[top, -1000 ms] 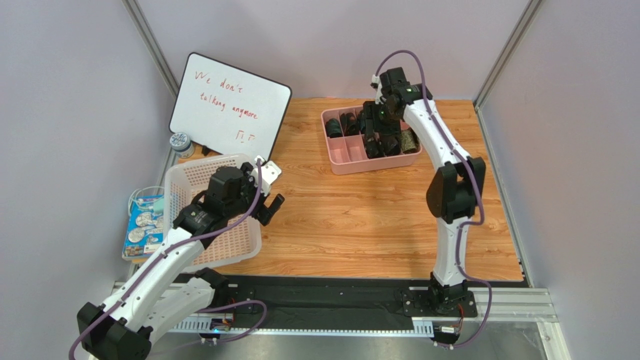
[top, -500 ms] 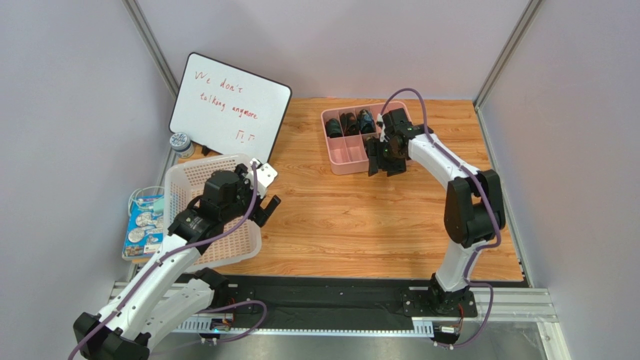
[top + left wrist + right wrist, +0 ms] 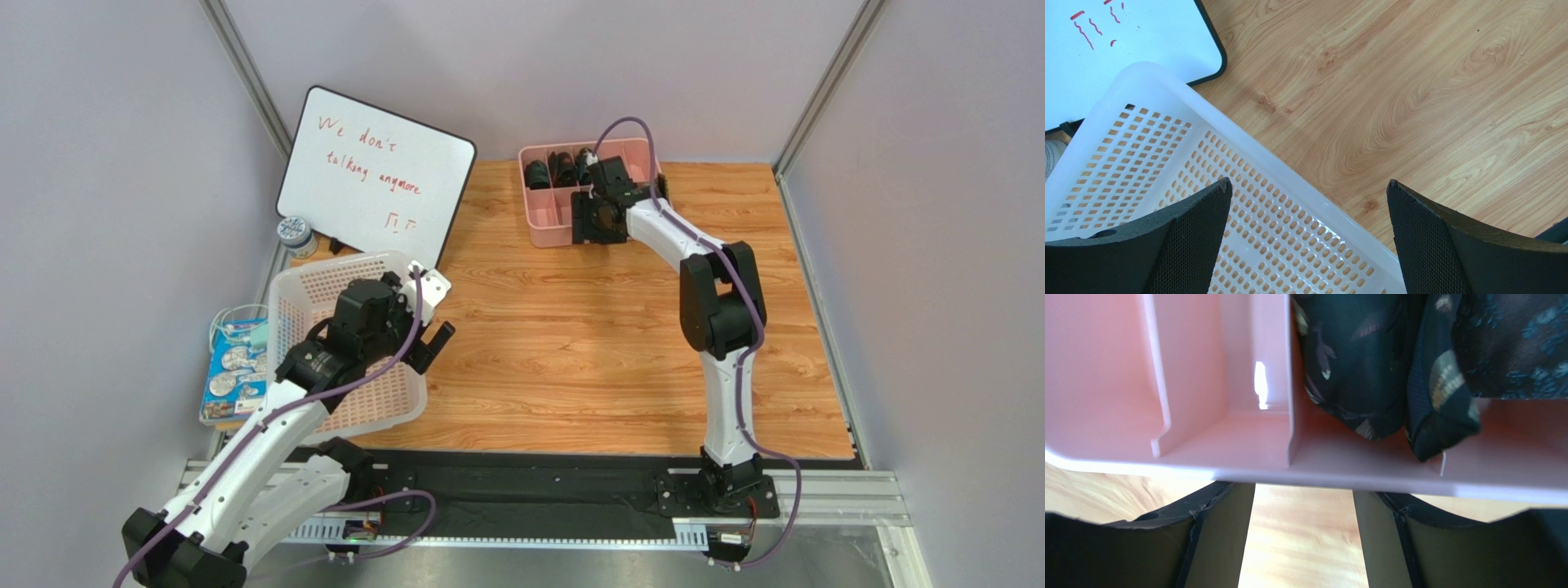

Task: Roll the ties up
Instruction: Move the bin to the corner of the board.

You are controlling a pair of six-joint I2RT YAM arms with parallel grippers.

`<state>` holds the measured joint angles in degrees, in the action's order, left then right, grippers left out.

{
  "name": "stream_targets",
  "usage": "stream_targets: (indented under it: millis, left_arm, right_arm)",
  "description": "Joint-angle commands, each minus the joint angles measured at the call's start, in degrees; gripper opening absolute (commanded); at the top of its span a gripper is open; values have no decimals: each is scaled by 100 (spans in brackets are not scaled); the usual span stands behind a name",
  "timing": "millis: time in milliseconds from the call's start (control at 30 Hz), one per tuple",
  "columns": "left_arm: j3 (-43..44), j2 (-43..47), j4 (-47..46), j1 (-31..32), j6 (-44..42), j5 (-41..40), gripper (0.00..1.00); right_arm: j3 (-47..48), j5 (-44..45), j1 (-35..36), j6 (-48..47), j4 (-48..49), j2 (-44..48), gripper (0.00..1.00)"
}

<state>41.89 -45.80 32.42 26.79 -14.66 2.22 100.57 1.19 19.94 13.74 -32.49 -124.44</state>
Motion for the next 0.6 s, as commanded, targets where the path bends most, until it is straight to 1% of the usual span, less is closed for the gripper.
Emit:
stream_targets:
  millis: [0, 133, 200, 233, 267, 300, 433, 467, 533, 567]
  left_arm:
    - [162, -87, 10, -68, -73, -81, 100]
    - [170, -174, -43, -103, 6, -46, 100]
    - [232, -192, 9, -138, 146, 50, 100]
    - [249, -201, 53, -147, 199, 259, 99]
    - [302, -227, 97, -165, 278, 375, 99]
    - [320, -236, 106, -174, 349, 480, 100]
    - [521, -437, 141, -182, 744, 998, 100]
    - [705, -499, 202, -182, 780, 1078, 99]
    - [951, -823, 299, -182, 885, 1271, 100]
    - [1222, -956, 413, -182, 955, 1351, 99]
  right_arm:
    - [840, 22, -26, 120, 533, -290, 64]
    - [1306, -31, -8, 191, 489, -554, 63]
    - [1359, -312, -8, 243, 411, -537, 64]
    - [1351, -443, -8, 270, 384, -433, 64]
    - [1307, -879, -8, 270, 384, -362, 64]
    - [1289, -1084, -8, 270, 401, -292, 66]
    - [1228, -1533, 88, -11, 498, 270, 68]
    - [1228, -1752, 89, -55, 446, 567, 68]
    - [1149, -1903, 89, -134, 174, 903, 68]
    - [1070, -1990, 89, -291, 60, 1122, 68]
